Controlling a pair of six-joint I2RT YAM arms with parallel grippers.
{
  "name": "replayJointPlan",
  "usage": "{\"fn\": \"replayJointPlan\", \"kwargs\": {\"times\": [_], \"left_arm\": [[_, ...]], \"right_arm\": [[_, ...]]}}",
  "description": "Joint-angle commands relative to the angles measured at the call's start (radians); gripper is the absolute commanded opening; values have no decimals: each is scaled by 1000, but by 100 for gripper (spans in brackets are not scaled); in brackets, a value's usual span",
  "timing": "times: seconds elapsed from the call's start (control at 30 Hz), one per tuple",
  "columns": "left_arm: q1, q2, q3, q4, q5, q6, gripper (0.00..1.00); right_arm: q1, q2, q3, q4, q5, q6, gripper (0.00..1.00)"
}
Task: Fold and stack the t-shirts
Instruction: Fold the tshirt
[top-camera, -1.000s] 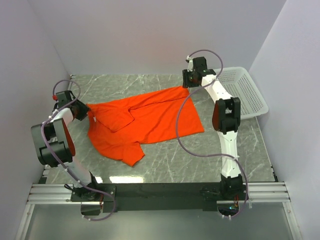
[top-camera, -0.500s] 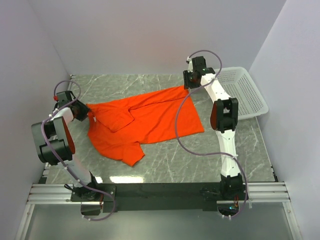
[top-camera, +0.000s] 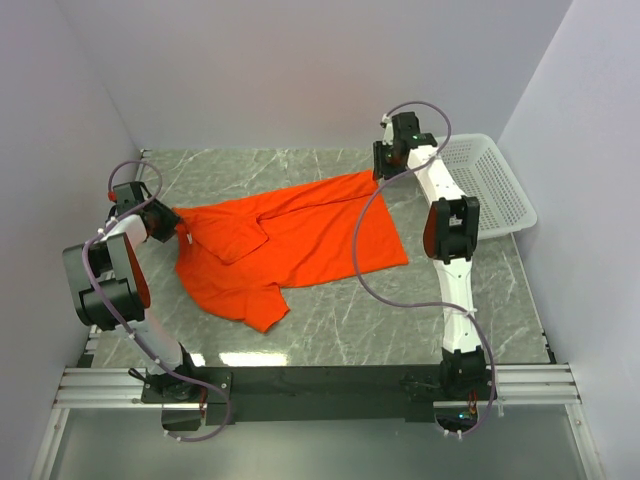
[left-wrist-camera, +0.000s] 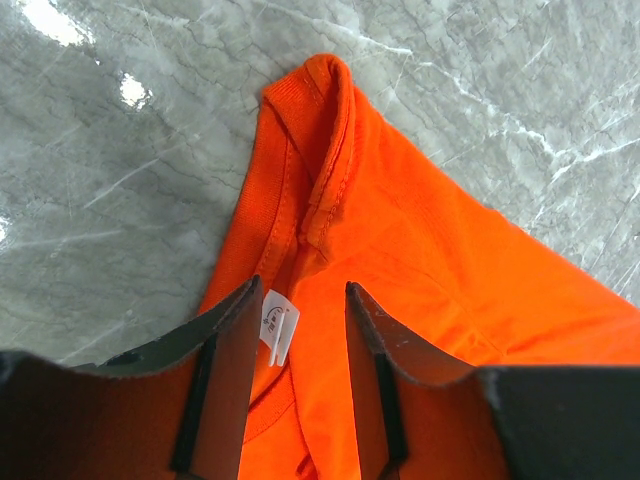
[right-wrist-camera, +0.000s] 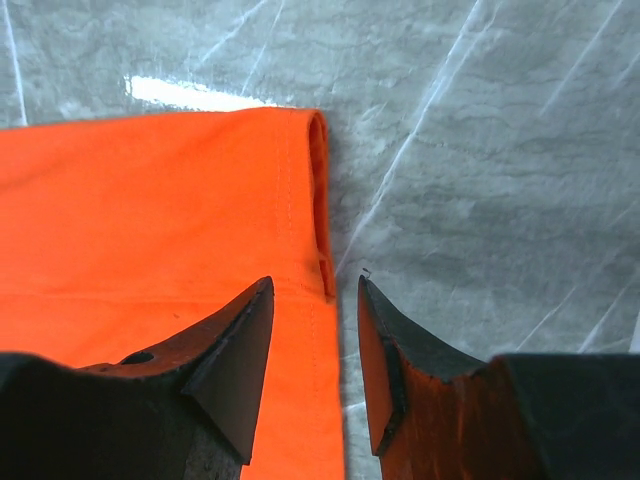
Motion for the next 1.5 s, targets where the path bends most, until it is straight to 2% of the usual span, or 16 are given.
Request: {"fn": "replayJointPlan", "kwargs": {"times": [0.0, 0.43, 1.47], "left_arm": [[4, 2, 36, 7, 17, 20, 44], [4, -4, 39, 6, 31, 25, 44], [4, -11, 33, 12, 48, 20, 44]], "right_arm": [[-15, 32, 63, -17, -44, 14, 46], [-61, 62, 66, -12, -245, 98, 47], [-91, 104, 83, -30, -328, 131, 39]]}}
